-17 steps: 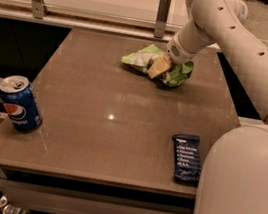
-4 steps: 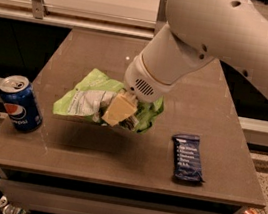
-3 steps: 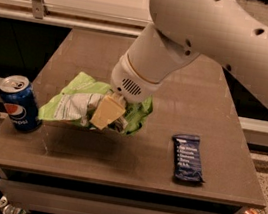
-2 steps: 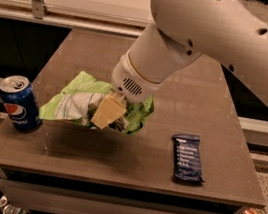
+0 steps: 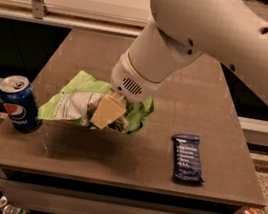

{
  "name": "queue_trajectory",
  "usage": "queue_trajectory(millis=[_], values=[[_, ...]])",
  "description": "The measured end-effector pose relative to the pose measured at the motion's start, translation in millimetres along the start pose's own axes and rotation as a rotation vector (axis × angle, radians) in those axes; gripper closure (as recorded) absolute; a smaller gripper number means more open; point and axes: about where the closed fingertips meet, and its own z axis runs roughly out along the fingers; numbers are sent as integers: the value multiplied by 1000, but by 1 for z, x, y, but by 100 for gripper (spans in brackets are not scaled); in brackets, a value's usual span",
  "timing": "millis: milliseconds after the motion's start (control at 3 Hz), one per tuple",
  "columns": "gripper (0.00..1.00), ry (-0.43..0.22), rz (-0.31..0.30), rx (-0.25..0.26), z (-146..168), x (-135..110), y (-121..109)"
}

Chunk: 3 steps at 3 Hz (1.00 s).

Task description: Move green rice chip bag near pepsi can

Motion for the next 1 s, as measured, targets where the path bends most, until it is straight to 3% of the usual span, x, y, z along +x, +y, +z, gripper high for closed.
queue_trajectory(millis=[333,667,1000], values=[[12,0,-3,3,-1,-1,1],[0,0,-6,6,-3,-2,2],[0,0,-6,6,-3,-2,3]])
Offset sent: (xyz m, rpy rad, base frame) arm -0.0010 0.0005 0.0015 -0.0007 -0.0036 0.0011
